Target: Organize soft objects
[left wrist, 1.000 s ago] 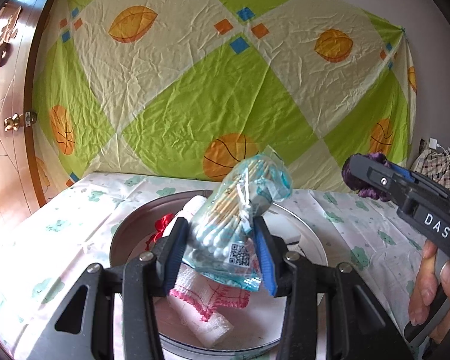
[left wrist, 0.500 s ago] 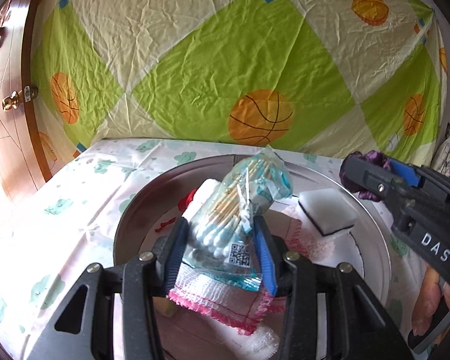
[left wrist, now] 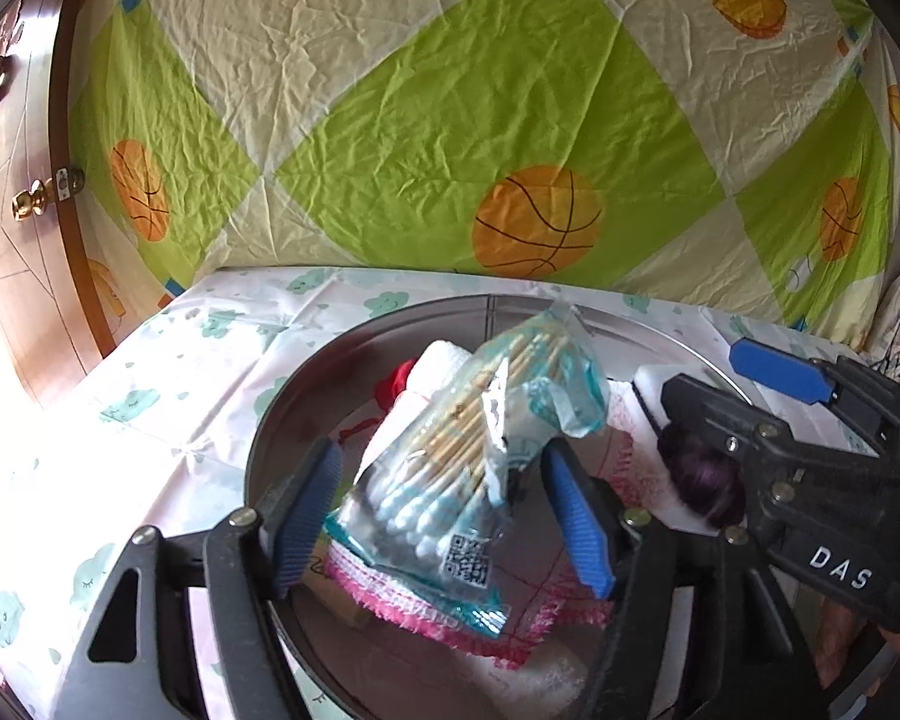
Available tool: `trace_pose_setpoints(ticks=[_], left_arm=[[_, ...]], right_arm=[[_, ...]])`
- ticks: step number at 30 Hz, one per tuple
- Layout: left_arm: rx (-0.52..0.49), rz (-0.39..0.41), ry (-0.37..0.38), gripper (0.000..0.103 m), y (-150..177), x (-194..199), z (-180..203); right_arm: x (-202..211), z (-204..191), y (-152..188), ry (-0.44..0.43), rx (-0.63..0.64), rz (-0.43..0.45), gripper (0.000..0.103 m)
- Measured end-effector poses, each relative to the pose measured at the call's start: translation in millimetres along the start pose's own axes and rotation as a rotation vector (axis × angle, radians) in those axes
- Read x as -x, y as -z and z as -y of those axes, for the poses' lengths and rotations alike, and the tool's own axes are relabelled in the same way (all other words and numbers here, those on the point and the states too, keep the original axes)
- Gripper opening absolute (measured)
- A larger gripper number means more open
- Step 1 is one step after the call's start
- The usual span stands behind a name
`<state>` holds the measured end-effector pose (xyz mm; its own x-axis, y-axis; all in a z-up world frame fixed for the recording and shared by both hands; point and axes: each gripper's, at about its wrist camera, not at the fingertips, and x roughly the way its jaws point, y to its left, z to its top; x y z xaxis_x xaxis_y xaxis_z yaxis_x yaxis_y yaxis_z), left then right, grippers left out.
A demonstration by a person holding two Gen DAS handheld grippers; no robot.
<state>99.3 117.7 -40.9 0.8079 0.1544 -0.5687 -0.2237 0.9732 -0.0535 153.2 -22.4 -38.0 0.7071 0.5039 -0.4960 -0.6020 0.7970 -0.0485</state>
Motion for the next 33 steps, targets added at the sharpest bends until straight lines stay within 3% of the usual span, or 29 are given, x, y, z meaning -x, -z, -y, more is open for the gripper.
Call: trace_pose_setpoints(ticks=[6, 8, 10, 21, 33], left_arm=[[0.026, 0.009, 0.012, 0.085, 2.9, 7.5, -1.9], [0.028, 0.017, 0.004, 0.098, 3.3, 11.8, -1.9], [0.038, 0.037, -0.003, 0.102, 3.6, 18.7, -3.9], [0.061, 0.118, 0.004, 0.102, 2.5, 54.1, -7.6], [0.057, 0.147, 0.002, 0.102, 6.0, 69.7, -5.8]], right_arm=[[10.9, 3.5, 1.2, 0.006, -0.014, 0.017, 0.066], [16.0, 5.3, 2.4, 0.012, -0.026, 0.029, 0.069], [22.0, 7.9, 3.9, 0.011, -0.042, 0.042, 0.072], [46.8, 11.6, 9.8, 0.021, -0.072, 0.086, 0.074], [59.2, 10.0, 13.1, 0.009, -0.089, 0.109, 0.075]])
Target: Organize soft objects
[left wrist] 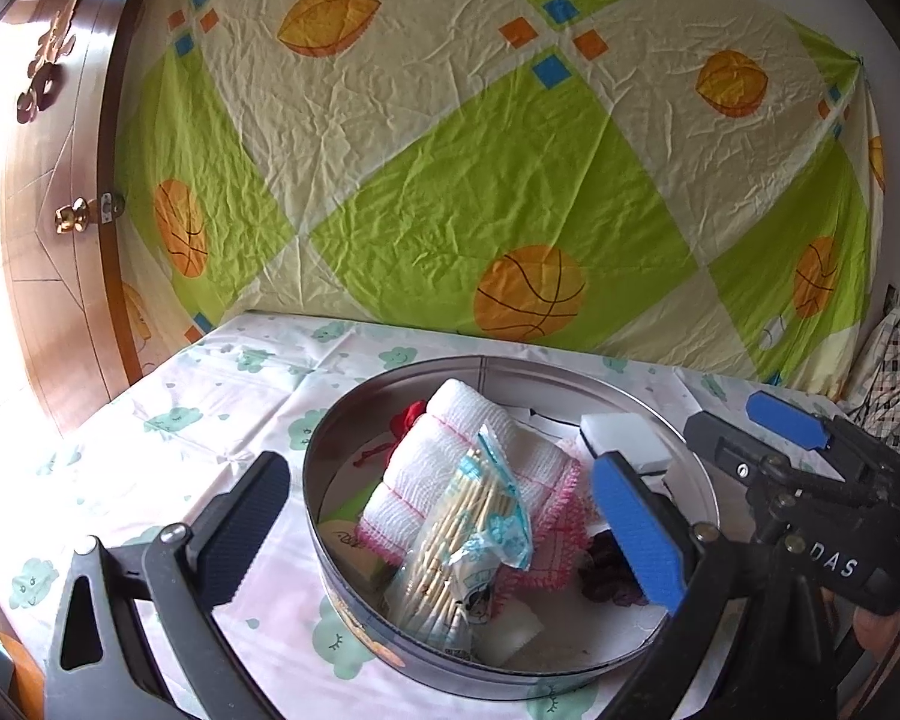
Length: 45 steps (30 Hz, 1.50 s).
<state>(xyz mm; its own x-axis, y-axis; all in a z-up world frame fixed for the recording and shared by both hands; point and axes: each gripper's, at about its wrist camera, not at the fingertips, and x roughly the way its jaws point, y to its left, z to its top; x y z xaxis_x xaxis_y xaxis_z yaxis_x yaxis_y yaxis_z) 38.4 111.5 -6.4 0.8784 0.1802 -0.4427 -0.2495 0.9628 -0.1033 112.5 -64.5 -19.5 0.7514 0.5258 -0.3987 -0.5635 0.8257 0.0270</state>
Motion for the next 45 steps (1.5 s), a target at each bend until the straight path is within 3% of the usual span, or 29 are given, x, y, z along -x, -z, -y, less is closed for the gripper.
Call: trace_pose_setpoints(ticks=[30, 45], left_arm=[[-0.012, 0.027, -0.007, 0.102, 2.9, 19.2, -0.5], [0.02, 0.001, -0.023, 0.102, 3.4, 17.0, -11.8]], right_arm=[[21.5, 0.8, 5.5, -0.017, -0.025, 0.025, 0.075], [22.2, -1.4, 5.8, -0.023, -0.024, 0.024, 0.075]])
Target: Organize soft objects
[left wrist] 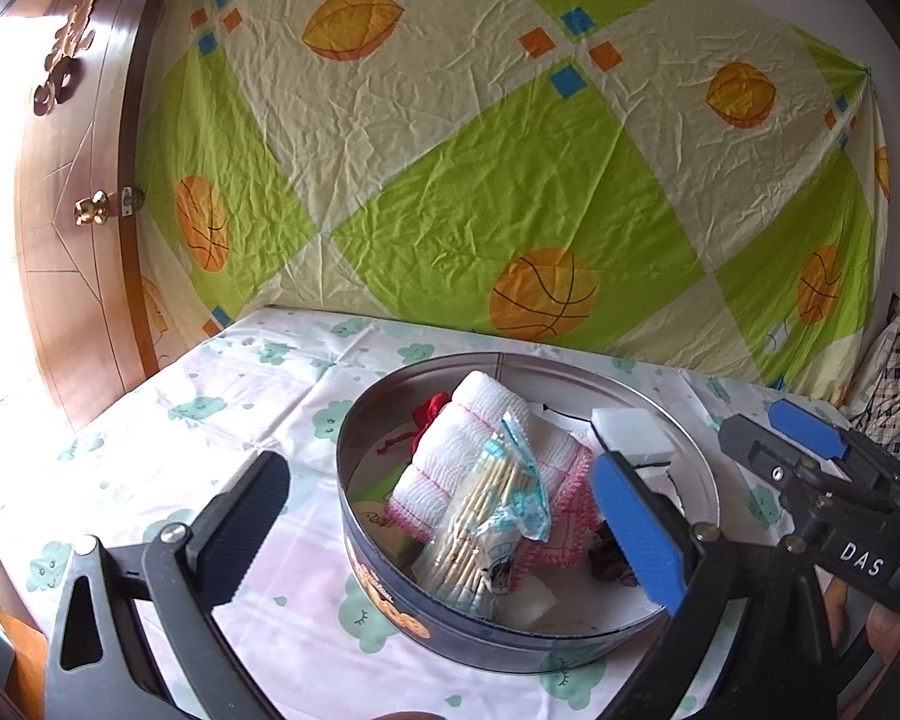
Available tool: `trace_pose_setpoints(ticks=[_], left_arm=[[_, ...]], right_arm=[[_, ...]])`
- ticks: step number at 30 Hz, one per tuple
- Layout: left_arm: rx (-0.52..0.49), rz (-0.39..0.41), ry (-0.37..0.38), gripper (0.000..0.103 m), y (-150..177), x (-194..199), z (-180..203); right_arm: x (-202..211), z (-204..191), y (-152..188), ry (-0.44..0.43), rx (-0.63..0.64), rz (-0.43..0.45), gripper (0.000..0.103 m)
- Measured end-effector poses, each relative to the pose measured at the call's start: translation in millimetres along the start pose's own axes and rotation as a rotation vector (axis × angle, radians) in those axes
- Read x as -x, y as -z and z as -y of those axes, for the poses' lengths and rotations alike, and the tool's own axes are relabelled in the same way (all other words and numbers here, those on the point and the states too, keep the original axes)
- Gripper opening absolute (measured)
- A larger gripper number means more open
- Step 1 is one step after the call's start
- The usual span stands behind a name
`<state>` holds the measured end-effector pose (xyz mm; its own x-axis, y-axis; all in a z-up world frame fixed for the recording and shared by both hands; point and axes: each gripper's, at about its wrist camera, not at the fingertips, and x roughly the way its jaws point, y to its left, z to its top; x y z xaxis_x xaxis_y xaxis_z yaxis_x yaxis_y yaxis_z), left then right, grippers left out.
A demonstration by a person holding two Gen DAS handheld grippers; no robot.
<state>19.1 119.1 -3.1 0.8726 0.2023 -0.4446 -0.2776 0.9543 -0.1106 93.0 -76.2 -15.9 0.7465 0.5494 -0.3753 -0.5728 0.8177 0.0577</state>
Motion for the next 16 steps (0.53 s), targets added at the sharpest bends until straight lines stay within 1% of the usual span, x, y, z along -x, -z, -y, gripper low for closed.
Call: trace_pose_setpoints(ticks=[3, 5, 8, 16], left_arm=[[-0.002, -0.024, -0.013, 0.102, 2.9, -5.0, 0.3], [-0.002, -0.038, -0.004, 0.102, 5.1, -8.3, 0.8], [-0.017, -0.04, -0.017, 0.102, 8.1, -10.0, 2.9], [-0.022, -0.029, -0.004, 0.102, 11.5, -7.1, 3.1]], right_arm=[[-2.0, -0.7, 1.7, -0.002, 0.0, -0.005, 0.075], [-3.0, -1.4, 2.5, -0.002, 0.002, -0.008, 0.075], [-3.6, -1.7, 2.8, -0.006, 0.002, -0.009, 0.075], [-3.7, -2.9, 5.2, -0.01, -0.001, -0.012, 0.075]])
